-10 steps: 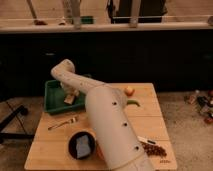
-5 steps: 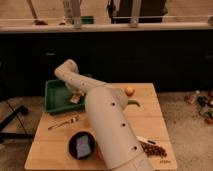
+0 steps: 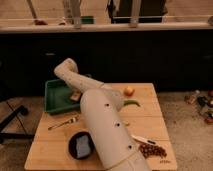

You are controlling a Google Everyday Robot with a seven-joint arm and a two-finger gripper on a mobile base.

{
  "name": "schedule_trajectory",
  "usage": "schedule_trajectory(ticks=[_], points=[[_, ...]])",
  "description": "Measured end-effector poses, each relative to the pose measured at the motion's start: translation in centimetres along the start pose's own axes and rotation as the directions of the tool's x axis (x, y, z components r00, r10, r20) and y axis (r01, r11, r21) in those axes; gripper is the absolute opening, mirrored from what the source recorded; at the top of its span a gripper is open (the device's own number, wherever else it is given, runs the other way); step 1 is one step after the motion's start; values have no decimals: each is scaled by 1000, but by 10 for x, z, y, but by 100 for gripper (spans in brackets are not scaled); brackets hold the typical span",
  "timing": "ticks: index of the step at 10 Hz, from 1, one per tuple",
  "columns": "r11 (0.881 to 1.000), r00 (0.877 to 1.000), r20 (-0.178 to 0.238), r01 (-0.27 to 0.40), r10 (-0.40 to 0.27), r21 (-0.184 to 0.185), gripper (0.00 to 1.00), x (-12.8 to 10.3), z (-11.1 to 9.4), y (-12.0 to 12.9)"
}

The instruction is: Wipe tray with eraser

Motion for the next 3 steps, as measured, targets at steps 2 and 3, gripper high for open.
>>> schedule_trajectory(ticks=[2,3], points=[[997,1000,4,14,-14,74,0,-6,-5,-14],[993,1000,13,24,-26,117,0,-9,-10,-16]])
